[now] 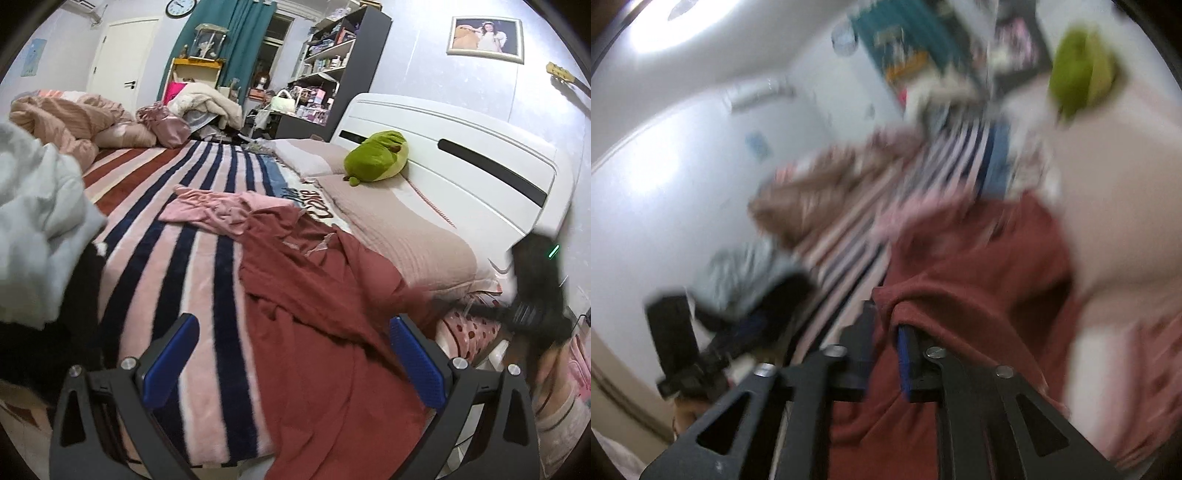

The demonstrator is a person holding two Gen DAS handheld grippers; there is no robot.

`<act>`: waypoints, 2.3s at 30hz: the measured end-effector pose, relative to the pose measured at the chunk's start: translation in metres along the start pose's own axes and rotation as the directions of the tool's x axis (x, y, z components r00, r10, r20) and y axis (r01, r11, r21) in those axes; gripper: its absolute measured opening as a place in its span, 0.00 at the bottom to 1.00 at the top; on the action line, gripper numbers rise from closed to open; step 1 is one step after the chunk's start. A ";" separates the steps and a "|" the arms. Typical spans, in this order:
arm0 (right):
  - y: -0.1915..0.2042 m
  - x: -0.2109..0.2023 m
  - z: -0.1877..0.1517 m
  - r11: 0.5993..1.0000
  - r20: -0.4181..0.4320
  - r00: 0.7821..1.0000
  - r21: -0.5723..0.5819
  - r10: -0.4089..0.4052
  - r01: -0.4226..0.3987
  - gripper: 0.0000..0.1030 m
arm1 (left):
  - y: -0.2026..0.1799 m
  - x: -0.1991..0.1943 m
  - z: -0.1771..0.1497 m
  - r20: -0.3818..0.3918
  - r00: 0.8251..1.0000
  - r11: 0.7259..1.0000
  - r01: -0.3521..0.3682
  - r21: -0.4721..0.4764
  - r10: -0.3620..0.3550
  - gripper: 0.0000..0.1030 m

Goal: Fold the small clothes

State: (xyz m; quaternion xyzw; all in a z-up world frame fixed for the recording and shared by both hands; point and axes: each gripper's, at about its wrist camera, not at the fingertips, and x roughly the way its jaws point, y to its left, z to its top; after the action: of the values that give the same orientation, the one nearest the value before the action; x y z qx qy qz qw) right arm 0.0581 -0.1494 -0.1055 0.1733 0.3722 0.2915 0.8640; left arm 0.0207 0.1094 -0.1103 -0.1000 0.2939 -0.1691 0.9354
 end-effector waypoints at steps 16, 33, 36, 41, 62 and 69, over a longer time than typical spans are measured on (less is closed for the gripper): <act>-0.048 -0.047 -0.028 0.983 -0.019 0.986 -0.083 -0.167 0.165 0.57 | -0.059 0.070 -0.034 -0.197 0.971 0.989 0.145 0.021 -0.138 0.98; -0.103 -0.060 -0.056 0.989 -0.030 0.990 0.055 -0.134 0.136 0.57 | -0.157 0.157 -0.080 -0.320 0.947 0.940 0.107 0.323 0.002 0.14; -0.106 -0.061 -0.056 0.989 -0.032 0.990 0.063 -0.134 0.136 0.57 | -0.139 0.131 -0.062 -0.275 0.956 0.960 0.169 0.224 -0.104 0.08; -0.107 -0.062 -0.056 0.989 -0.032 0.991 0.068 -0.130 0.132 0.57 | -0.102 0.058 -0.035 -0.184 0.958 0.954 0.249 0.168 -0.218 0.08; -0.103 -0.010 0.000 0.879 -0.029 0.903 -0.244 -0.430 0.410 0.57 | 0.007 -0.007 -0.081 -0.281 0.931 0.969 0.246 0.005 -0.235 0.56; -0.103 0.055 0.025 0.654 0.067 0.784 -0.511 -0.617 0.558 0.56 | -0.028 0.074 -0.045 -0.302 0.912 0.950 0.308 0.051 -0.279 0.56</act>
State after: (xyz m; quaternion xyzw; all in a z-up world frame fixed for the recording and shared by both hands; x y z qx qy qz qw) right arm 0.1456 -0.1959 -0.1718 -0.2056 0.3661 0.0922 0.9029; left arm 0.0438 0.0517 -0.1766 -0.0715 0.4014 -0.3346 0.8496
